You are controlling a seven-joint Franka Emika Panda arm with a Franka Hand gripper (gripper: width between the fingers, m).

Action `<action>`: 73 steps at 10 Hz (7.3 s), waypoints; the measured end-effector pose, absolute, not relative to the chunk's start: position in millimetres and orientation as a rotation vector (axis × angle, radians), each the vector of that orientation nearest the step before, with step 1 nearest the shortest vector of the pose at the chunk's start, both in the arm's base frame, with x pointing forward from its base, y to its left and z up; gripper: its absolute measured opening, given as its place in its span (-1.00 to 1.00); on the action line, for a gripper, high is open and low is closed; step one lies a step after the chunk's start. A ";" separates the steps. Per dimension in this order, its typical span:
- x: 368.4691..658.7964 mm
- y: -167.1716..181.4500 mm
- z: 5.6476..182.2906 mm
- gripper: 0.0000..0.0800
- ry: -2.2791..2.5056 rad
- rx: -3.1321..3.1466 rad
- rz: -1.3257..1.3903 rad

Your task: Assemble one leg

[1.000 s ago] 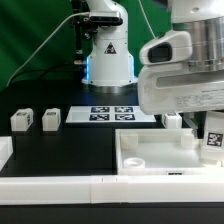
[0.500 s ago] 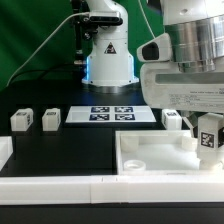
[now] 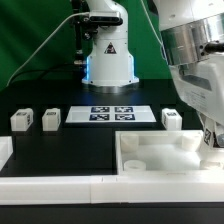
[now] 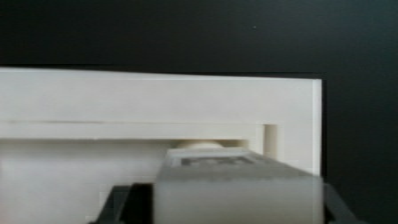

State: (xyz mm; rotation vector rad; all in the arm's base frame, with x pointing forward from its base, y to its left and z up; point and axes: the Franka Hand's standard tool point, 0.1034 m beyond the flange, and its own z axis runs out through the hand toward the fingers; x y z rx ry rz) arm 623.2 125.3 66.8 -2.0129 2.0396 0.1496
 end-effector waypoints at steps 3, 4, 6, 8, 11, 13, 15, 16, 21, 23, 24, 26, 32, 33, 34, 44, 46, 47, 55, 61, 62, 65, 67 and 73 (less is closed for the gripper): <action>622.2 126.4 66.2 0.29 1.941 -2.107 0.136; 620.0 130.5 66.3 0.52 1.901 -2.147 0.147; 617.7 134.3 65.8 0.61 1.545 -2.437 0.083; 618.2 132.7 65.0 0.62 1.214 -2.624 0.012; 618.5 130.4 64.7 0.62 0.735 -2.813 -0.049; 628.9 131.2 70.5 0.62 0.221 -2.964 -0.104; 630.4 131.5 68.9 0.62 0.084 -2.980 -0.109; 630.2 131.7 68.8 0.57 0.120 -2.977 -0.106; 631.1 117.3 67.0 -0.24 0.782 -2.872 -0.054; 630.5 114.7 65.2 -0.26 1.168 -2.712 -0.021; 630.5 113.4 64.6 -0.26 1.390 -2.582 0.016; 628.4 119.4 63.9 -0.27 1.830 -2.261 0.105; 625.0 128.2 63.8 -0.04 1.968 -2.117 0.163; 623.8 129.3 63.6 0.44 1.807 -2.261 0.140; 623.4 128.8 63.3 0.58 1.608 -2.415 0.105; 629.4 124.4 65.0 0.62 0.213 -2.985 -0.111; 629.3 125.3 65.1 0.00 0.371 -2.964 -0.099; 628.8 119.8 63.7 -0.23 0.489 -2.951 -0.088; 624.2 123.4 58.7 -0.28 2.104 -1.968 0.140; 620.0 131.5 60.4 0.58 1.710 -2.353 0.115; 619.1 131.4 60.1 0.61 1.526 -2.493 0.087; 620.4 123.6 59.4 0.62 1.185 -2.668 0.037; 620.7 122.2 59.4 0.62 0.856 -2.798 -0.004; 626.3 125.5 64.0 0.06 0.594 -2.928 -0.052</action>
Offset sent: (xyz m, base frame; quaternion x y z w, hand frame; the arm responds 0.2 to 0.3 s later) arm -0.0027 0.0095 0.0056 -0.0332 0.0063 -0.1132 0.9930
